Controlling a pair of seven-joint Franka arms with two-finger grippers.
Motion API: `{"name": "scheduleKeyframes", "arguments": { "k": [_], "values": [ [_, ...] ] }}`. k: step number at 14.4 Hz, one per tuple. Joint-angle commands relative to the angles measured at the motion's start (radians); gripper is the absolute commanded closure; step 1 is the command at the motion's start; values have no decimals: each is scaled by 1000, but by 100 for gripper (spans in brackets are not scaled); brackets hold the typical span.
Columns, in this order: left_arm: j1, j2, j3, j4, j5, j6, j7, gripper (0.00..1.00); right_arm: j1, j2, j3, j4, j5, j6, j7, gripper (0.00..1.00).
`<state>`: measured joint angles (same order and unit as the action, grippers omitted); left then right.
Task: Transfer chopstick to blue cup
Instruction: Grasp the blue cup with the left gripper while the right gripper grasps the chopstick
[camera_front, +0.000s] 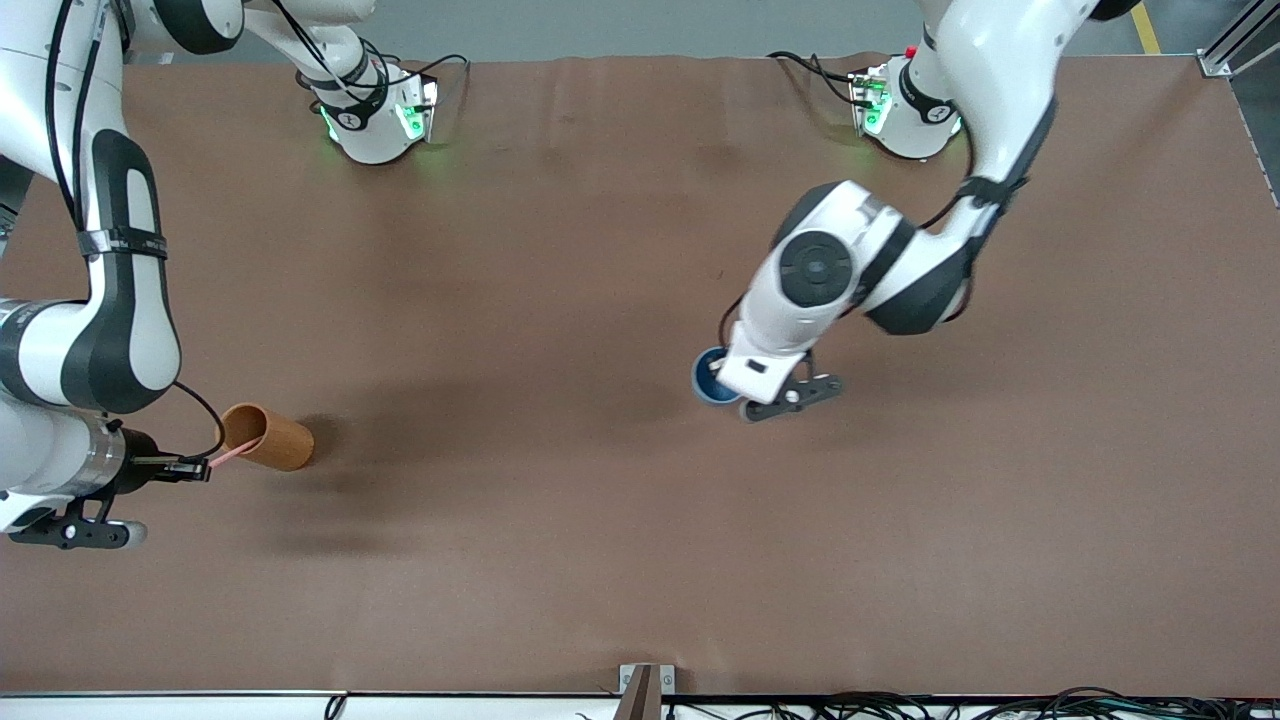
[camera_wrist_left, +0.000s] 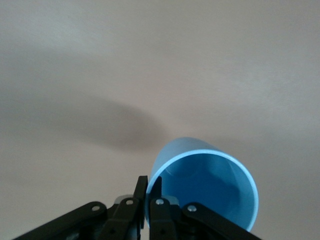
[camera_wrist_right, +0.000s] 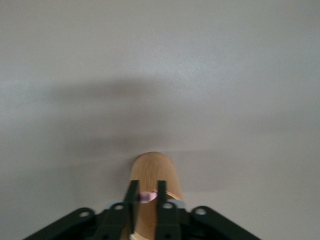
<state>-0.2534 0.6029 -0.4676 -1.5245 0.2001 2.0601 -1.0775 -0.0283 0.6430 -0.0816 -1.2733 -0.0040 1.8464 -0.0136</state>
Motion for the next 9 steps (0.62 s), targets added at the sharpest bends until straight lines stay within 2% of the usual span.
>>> {"name": "scheduleKeyframes", "arguments": {
  "k": [1,5,9],
  "values": [
    [-43,98,-8,118,67,-8,-87,100,-2,1,6,-17,10,1,12,91],
    [-81,159,-6,115,151,74,-176,100,-5,-16,6,-14,9,-9,9,99],
    [-72,169,-6,110,165,80,-183,100,-5,-159,6,-11,7,-73,4,99]
  ]
}}
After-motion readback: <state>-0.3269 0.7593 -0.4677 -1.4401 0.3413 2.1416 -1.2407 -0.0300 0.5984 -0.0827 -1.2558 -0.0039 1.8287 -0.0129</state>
